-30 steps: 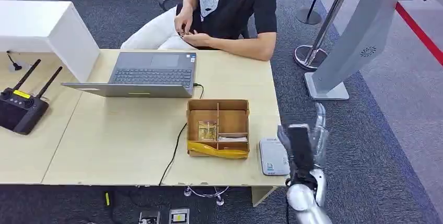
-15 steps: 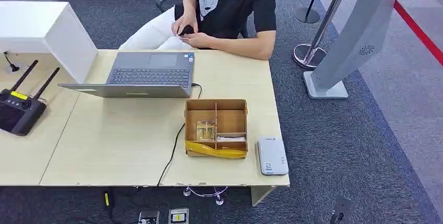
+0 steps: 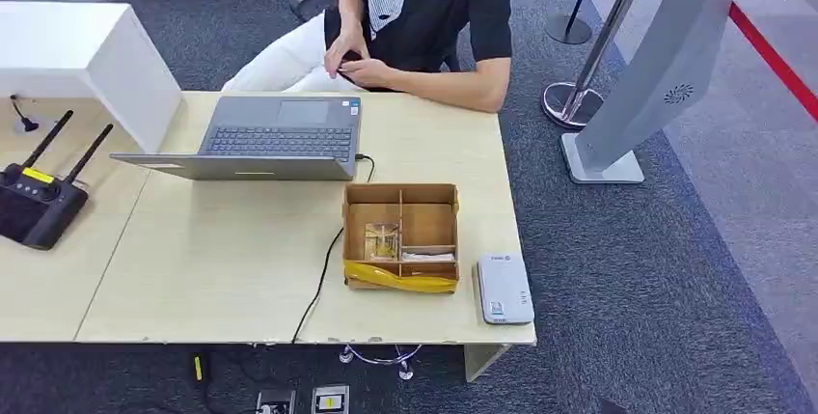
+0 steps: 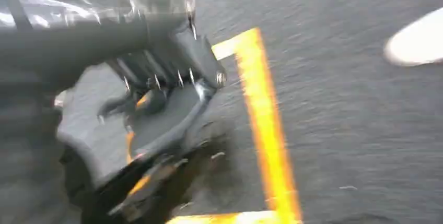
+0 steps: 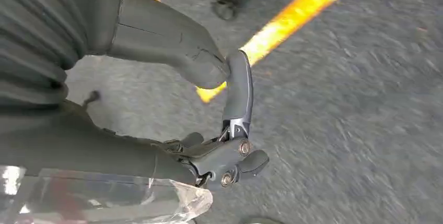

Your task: Pass the card to the sensor for recognition and then transmit it.

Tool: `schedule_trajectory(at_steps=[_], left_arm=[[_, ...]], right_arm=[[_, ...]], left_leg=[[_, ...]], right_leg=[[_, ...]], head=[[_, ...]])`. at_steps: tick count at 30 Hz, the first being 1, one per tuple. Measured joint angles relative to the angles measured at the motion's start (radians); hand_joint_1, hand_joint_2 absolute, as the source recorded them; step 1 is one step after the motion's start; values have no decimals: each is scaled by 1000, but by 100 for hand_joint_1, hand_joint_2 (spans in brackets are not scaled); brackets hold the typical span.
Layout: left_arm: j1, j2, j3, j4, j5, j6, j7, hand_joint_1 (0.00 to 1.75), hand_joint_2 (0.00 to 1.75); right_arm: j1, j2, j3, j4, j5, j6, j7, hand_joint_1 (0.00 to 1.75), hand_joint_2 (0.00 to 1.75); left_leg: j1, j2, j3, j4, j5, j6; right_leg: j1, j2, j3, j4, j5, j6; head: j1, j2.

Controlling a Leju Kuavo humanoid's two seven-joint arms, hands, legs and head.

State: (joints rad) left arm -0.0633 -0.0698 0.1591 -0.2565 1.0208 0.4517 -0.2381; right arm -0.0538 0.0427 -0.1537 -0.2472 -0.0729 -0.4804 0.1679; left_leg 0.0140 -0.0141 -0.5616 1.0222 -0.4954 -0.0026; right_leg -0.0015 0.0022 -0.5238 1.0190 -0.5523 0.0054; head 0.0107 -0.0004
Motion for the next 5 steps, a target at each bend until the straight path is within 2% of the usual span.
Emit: schedule_trajectory(at_steps=[1, 2, 5], left_arm=[[-3, -11, 7, 28, 5, 0, 17, 175, 175], [-3, -21, 16, 57, 11, 0, 19, 0, 175], [0, -47, 36, 113, 18, 0, -10, 0, 175]], right_arm=[[0, 3, 1, 3, 13, 25, -7, 175, 175], [0, 4, 3, 6, 24, 45, -22, 0, 175], [1, 9, 8, 11, 27, 82, -72, 0, 175]], left_leg=[[0, 0, 0, 0, 0, 0], [0, 0, 0, 0, 0, 0], [-1, 0, 0, 0, 0, 0]], right_leg=[[0, 0, 0, 0, 0, 0], [0, 0, 0, 0, 0, 0], [-1, 0, 0, 0, 0, 0]], head=[[0, 0], [0, 0], [0, 0]])
